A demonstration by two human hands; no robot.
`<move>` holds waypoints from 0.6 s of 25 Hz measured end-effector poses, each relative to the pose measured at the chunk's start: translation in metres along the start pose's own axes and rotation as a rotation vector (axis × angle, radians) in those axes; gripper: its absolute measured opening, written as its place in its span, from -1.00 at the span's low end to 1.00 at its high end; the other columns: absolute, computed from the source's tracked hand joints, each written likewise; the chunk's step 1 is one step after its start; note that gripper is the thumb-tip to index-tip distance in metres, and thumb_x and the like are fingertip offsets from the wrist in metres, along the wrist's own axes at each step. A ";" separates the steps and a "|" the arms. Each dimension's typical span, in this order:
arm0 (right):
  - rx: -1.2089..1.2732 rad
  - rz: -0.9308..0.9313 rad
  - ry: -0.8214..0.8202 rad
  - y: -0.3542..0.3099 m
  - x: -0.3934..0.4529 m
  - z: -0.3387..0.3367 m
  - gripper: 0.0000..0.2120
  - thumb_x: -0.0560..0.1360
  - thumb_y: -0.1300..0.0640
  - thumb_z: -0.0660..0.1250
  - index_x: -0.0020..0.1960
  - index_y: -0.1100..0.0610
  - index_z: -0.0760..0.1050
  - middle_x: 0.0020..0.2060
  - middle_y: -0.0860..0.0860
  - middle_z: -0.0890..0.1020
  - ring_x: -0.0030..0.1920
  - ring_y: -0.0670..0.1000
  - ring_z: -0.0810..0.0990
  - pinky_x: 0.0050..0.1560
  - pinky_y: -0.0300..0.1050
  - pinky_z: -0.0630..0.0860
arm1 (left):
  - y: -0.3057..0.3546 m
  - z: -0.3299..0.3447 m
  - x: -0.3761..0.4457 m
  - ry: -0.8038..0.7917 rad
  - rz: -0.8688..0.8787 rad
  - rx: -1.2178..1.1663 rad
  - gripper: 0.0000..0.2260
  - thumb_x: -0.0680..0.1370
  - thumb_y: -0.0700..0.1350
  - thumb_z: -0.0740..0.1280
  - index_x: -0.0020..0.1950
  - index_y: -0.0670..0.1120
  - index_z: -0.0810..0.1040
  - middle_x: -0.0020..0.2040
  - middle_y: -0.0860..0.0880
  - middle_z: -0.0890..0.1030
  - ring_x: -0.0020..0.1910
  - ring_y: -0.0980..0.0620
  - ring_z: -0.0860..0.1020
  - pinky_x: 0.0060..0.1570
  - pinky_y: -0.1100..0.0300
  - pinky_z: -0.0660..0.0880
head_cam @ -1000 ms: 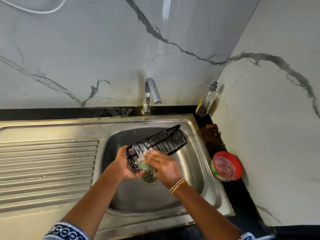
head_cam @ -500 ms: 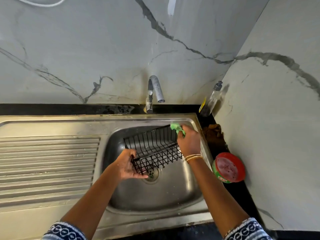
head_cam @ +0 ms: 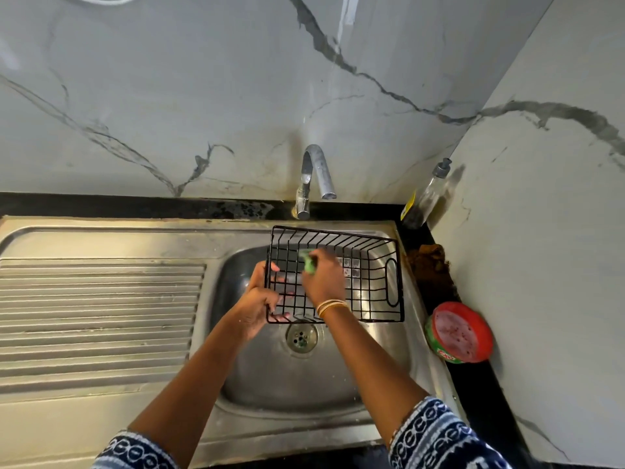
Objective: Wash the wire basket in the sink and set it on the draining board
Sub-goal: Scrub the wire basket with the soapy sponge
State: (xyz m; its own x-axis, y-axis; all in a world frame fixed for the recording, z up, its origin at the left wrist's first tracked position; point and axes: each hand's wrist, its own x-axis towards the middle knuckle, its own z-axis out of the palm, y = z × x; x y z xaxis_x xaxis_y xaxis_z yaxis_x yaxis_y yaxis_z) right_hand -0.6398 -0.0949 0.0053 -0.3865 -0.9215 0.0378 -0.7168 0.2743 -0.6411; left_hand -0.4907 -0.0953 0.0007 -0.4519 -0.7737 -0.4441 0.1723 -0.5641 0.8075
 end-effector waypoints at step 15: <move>-0.226 0.073 -0.472 0.056 -0.024 -0.034 -0.72 0.51 0.32 0.23 0.18 0.30 0.56 0.11 0.21 0.62 0.09 0.10 0.59 -0.04 -0.21 0.44 | 0.008 -0.010 0.013 0.271 0.223 0.051 -0.45 0.05 -0.36 0.14 0.01 -0.05 0.41 -0.18 -0.11 0.42 -0.24 -0.08 0.48 -0.56 0.24 0.20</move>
State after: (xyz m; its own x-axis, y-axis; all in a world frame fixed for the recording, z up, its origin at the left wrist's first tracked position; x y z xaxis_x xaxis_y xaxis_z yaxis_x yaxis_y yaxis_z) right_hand -0.6905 -0.0483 -0.0057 -0.1739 -0.9070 -0.3836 -0.8254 0.3467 -0.4456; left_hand -0.4864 -0.1126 -0.0021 -0.1581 -0.9284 -0.3364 0.1933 -0.3632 0.9115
